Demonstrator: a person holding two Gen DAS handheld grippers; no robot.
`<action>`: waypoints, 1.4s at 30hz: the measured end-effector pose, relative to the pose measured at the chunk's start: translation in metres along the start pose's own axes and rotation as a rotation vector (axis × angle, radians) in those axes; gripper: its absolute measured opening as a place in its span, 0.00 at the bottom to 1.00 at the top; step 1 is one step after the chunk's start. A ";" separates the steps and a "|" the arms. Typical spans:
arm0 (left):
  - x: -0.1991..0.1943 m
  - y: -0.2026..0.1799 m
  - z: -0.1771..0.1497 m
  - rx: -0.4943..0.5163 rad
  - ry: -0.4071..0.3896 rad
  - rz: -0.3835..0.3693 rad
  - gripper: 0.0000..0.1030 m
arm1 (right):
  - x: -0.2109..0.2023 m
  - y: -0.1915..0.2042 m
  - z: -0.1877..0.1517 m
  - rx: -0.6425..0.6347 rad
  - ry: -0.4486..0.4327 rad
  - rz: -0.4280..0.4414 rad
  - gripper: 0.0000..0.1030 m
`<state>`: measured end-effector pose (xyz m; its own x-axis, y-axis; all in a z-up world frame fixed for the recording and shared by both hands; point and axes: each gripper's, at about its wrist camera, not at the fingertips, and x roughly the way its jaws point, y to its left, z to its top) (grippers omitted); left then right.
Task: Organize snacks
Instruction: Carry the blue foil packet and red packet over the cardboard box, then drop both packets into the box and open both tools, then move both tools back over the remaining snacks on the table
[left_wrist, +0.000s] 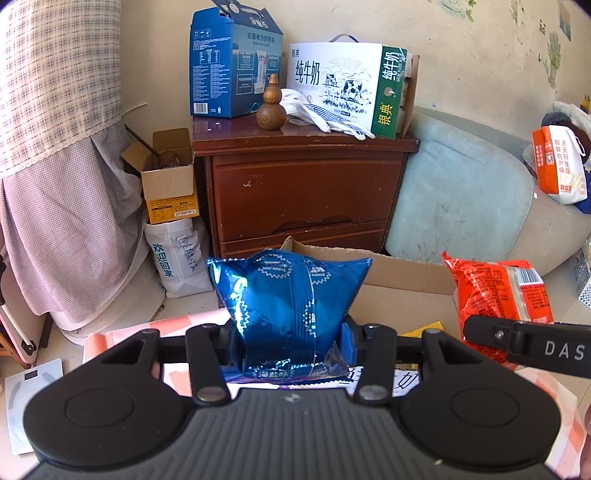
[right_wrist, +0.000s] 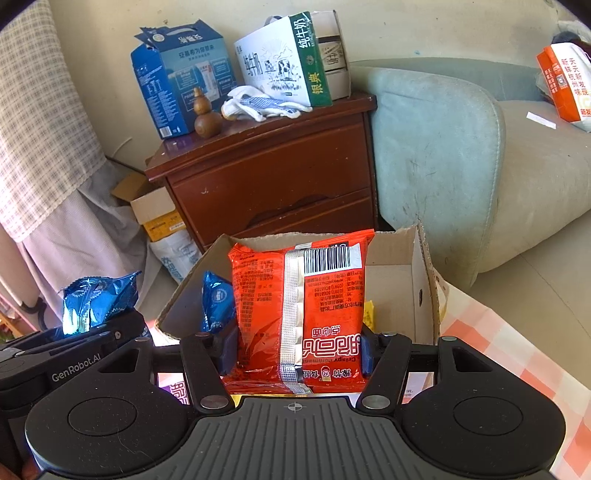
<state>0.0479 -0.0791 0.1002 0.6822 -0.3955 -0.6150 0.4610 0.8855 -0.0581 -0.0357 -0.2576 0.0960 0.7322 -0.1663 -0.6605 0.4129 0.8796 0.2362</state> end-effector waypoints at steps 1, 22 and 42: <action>0.002 -0.002 0.002 -0.003 -0.001 -0.006 0.46 | -0.001 -0.002 0.001 0.005 -0.008 -0.006 0.57; 0.072 -0.045 0.013 -0.035 0.065 -0.113 0.55 | 0.038 -0.039 0.014 0.165 -0.042 -0.061 0.59; 0.023 -0.016 -0.003 -0.042 0.085 -0.057 0.83 | 0.017 -0.021 -0.002 0.024 0.007 -0.033 0.76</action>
<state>0.0542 -0.1016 0.0848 0.6044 -0.4250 -0.6738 0.4724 0.8723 -0.1264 -0.0335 -0.2783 0.0787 0.7142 -0.1923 -0.6730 0.4501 0.8626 0.2311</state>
